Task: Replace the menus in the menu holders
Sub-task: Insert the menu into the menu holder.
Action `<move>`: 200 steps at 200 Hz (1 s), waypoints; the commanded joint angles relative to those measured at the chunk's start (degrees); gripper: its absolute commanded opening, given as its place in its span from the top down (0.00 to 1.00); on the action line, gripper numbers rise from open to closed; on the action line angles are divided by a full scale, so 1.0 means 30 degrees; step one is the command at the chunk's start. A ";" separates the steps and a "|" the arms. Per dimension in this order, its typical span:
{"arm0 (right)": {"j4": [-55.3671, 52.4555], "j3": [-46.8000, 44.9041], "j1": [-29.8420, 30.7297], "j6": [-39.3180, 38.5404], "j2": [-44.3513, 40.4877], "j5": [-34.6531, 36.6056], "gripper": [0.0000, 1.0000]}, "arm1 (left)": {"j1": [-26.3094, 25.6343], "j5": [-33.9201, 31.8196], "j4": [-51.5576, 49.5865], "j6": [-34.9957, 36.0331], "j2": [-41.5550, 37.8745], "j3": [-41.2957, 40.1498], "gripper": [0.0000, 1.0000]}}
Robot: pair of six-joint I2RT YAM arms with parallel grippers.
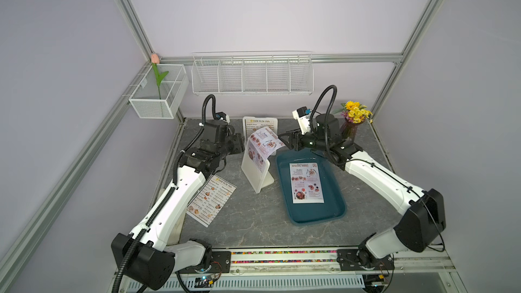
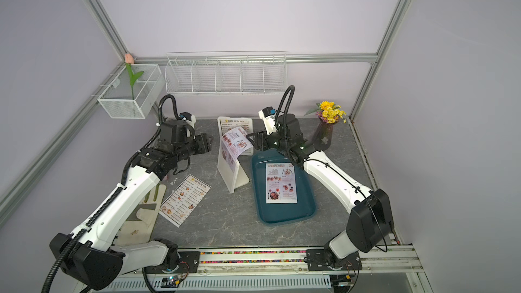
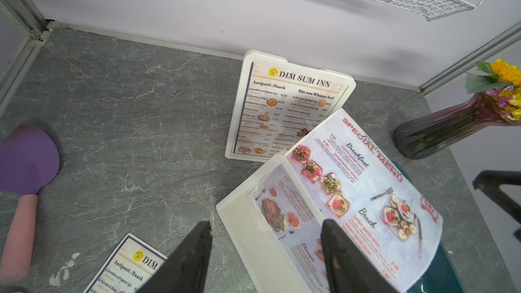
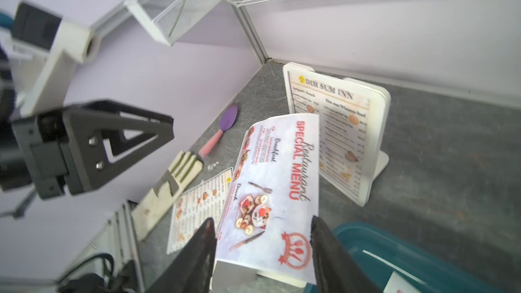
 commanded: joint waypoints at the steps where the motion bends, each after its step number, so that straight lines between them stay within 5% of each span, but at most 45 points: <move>1: -0.1687 0.0119 -0.0477 0.4388 0.0004 -0.0466 0.42 | -0.0063 -0.0038 -0.0171 -0.0165 -0.0176 0.0208 0.36; 26: -0.0425 -0.1065 -0.0087 0.7611 -0.0221 -0.1172 0.42 | -0.0062 -0.0169 -0.0174 -0.0087 -0.0183 0.0239 0.36; 155: -0.0287 -0.0678 0.0256 0.8435 0.1747 -0.0292 0.35 | -0.0075 -0.0276 -0.0090 0.0025 -0.0207 0.0273 0.35; 200: 0.0796 -0.0573 0.0269 0.8791 0.1925 -0.0960 0.53 | -0.0064 -0.0354 -0.0057 0.0018 -0.0147 0.0271 0.35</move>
